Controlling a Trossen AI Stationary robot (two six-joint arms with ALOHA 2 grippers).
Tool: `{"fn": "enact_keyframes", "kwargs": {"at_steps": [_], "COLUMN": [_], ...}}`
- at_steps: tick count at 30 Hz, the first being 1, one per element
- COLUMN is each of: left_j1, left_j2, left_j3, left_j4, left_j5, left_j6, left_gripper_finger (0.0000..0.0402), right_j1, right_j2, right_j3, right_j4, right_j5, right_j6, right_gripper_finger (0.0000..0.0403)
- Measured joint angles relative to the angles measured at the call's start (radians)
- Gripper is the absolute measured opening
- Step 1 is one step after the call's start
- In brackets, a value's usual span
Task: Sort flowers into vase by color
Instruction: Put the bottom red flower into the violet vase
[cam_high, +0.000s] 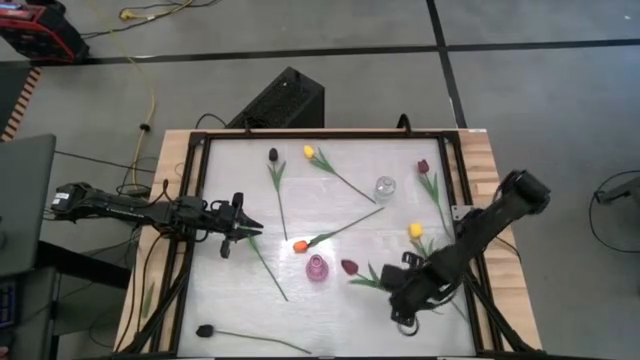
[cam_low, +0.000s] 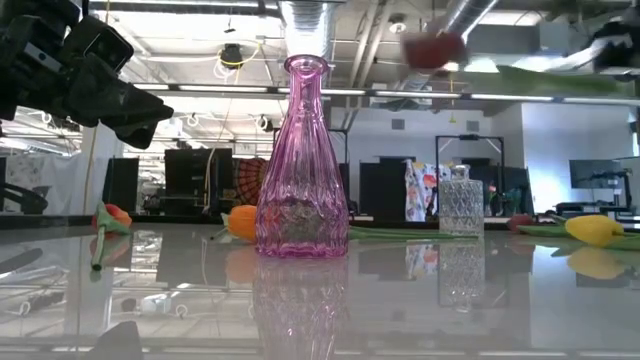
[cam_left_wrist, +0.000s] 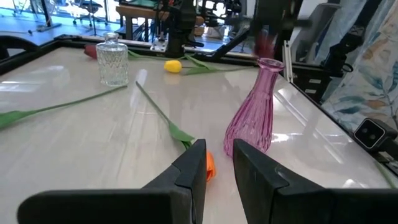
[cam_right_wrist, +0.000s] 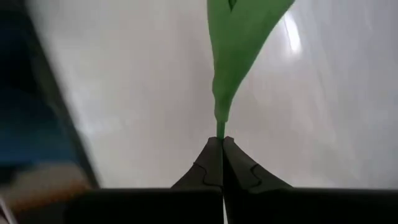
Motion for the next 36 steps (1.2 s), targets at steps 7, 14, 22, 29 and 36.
{"fn": "enact_keyframes", "kwargs": {"at_steps": [7, 14, 22, 29, 36], "left_j1": [0.000, 0.000, 0.000, 0.000, 0.000], "left_j2": [0.000, 0.000, 0.000, 0.000, 0.000], "left_j3": [0.000, 0.000, 0.000, 0.000, 0.000], "left_j4": [0.000, 0.000, 0.000, 0.000, 0.000], "left_j5": [0.000, 0.000, -0.012, -0.013, -0.012], "left_j6": [-0.008, -0.007, -0.007, -0.009, -0.024], "left_gripper_finger": [0.0067, 0.0067, 0.0067, 0.0067, 0.0067], "right_j1": [0.034, 0.053, 0.011, -0.012, -0.028], "right_j2": [-0.174, -0.209, -0.147, -0.139, -0.265], "right_j3": [0.001, 0.001, 0.002, 0.002, -0.101], "right_j4": [0.106, 0.367, 0.576, 0.643, 0.657], "right_j5": [0.303, 0.541, 0.549, 0.555, 0.576], "right_j6": [-0.095, -0.439, -0.673, -0.809, -0.754], "right_gripper_finger": [0.0016, 0.0017, 0.0018, 0.0016, 0.0016]}}
